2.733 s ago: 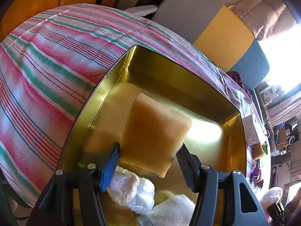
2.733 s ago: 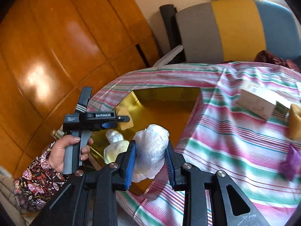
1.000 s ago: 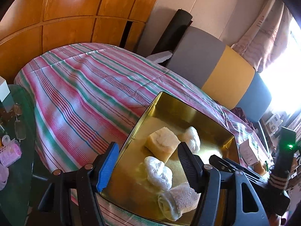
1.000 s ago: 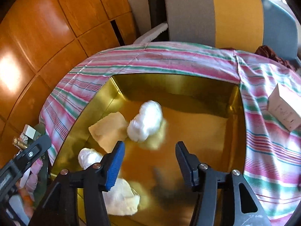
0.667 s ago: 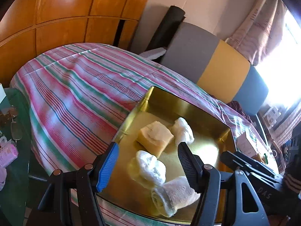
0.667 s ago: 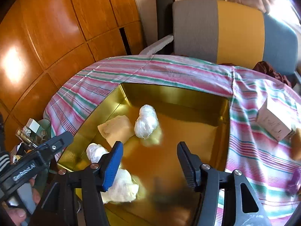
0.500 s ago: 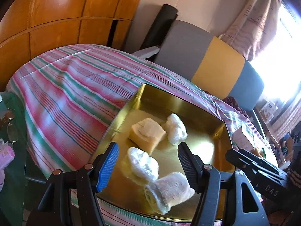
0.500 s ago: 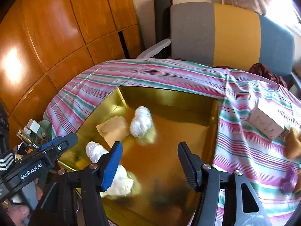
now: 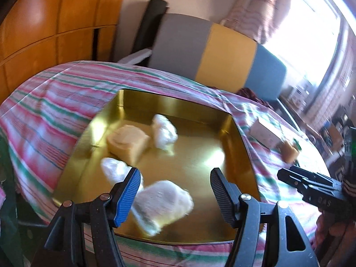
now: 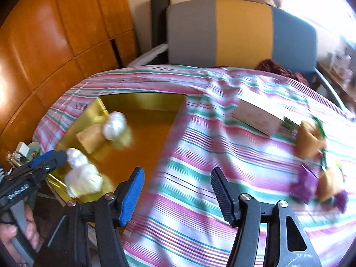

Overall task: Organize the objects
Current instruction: 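Move both tools back to the items and grasp a purple packet with the right tool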

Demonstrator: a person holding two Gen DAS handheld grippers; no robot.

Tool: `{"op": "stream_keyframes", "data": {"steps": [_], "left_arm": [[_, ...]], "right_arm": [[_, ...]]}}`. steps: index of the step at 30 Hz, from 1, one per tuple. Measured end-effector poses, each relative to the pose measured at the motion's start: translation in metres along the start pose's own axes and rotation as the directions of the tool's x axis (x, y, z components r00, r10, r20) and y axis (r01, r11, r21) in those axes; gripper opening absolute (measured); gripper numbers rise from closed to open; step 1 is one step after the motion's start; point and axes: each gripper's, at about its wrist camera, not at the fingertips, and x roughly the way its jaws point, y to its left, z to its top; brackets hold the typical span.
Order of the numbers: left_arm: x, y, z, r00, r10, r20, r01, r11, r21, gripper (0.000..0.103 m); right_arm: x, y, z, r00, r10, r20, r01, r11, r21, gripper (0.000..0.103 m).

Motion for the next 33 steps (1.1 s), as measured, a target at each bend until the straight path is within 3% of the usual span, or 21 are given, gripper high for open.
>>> {"op": "stream_keyframes", "data": {"steps": [6, 9, 14, 17, 19, 21, 26, 30, 33], "left_arm": [[-0.004, -0.029, -0.011, 0.998, -0.062, -0.004, 0.062, 0.995, 0.08, 0.066], [-0.007, -0.046, -0.018, 0.996, -0.094, -0.011, 0.094, 0.988, 0.122, 0.066], [-0.012, -0.074, -0.027, 0.991, -0.133, -0.026, 0.136, 0.972, 0.19, 0.066], [-0.016, -0.089, -0.031, 0.988, -0.153, -0.032, 0.157, 0.963, 0.218, 0.066], [-0.018, -0.098, -0.033, 0.986, -0.161, -0.036, 0.165, 0.959, 0.231, 0.066], [-0.02, -0.105, -0.035, 0.985, -0.167, -0.039, 0.172, 0.956, 0.239, 0.066], [-0.021, -0.123, -0.041, 0.985, -0.164, -0.053, 0.172, 0.943, 0.285, 0.066], [-0.018, -0.136, -0.044, 0.985, -0.157, -0.069, 0.17, 0.933, 0.317, 0.066], [-0.014, -0.144, -0.046, 0.985, -0.151, -0.081, 0.17, 0.927, 0.335, 0.066]], "right_arm": [[-0.012, -0.061, -0.025, 0.995, -0.091, -0.028, 0.093, 0.993, 0.074, 0.063], [-0.023, -0.105, -0.038, 0.983, -0.178, -0.049, 0.183, 0.971, 0.151, 0.063], [-0.053, -0.206, -0.045, 0.94, -0.334, -0.072, 0.337, 0.873, 0.352, 0.064], [-0.059, -0.259, -0.044, 0.925, -0.362, -0.112, 0.373, 0.819, 0.437, 0.073], [-0.06, -0.29, -0.046, 0.925, -0.354, -0.137, 0.372, 0.78, 0.502, 0.073], [-0.056, -0.306, -0.045, 0.933, -0.329, -0.142, 0.353, 0.772, 0.528, 0.065], [-0.038, -0.322, -0.042, 0.943, -0.293, -0.157, 0.332, 0.801, 0.498, 0.058], [-0.024, -0.318, -0.046, 0.936, -0.308, -0.173, 0.353, 0.808, 0.471, 0.057], [-0.027, -0.321, -0.056, 0.925, -0.334, -0.183, 0.381, 0.786, 0.487, 0.061]]}}
